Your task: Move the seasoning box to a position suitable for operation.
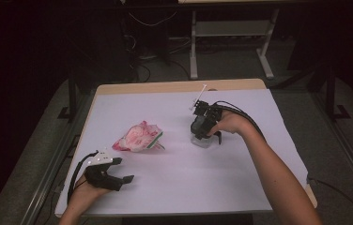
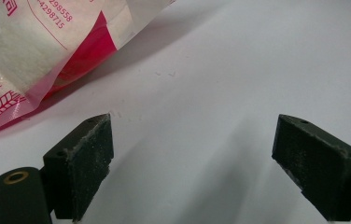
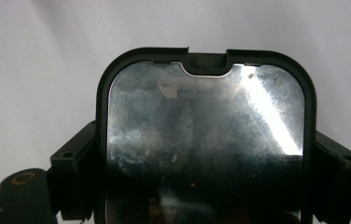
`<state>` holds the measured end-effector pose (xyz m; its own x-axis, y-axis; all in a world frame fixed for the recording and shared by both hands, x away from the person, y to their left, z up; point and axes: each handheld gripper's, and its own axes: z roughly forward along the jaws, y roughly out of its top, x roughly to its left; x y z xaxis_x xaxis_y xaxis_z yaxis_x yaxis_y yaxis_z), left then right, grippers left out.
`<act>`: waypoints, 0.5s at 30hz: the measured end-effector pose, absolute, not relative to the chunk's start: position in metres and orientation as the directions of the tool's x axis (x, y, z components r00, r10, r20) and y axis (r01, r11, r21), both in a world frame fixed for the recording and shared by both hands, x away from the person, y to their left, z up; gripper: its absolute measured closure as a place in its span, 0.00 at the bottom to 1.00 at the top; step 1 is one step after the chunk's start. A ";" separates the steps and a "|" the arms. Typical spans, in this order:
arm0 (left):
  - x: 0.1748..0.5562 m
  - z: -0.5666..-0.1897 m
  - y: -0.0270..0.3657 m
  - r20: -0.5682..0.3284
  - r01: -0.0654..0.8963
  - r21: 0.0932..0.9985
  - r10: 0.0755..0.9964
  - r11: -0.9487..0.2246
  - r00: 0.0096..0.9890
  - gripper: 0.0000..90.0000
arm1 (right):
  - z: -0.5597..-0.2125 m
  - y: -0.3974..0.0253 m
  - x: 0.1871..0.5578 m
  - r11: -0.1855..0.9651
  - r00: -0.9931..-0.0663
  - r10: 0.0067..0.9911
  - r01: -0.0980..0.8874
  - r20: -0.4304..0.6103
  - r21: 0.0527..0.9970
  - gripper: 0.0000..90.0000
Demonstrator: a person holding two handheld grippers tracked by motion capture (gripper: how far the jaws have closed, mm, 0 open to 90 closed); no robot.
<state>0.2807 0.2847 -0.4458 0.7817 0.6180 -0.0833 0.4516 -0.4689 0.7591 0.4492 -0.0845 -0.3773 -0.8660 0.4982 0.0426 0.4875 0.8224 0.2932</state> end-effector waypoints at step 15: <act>0.281 -0.446 0.284 -0.084 0.453 0.756 0.618 -0.472 0.782 0.14 | -0.377 -0.084 0.449 0.827 -0.869 0.494 0.482 0.037 0.291 0.17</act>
<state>0.2810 0.2844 -0.4463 0.7820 0.6176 -0.0837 0.4534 -0.4717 0.7562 0.4488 -0.0844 -0.3770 -0.8688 0.4939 0.0367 0.4821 0.8265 0.2905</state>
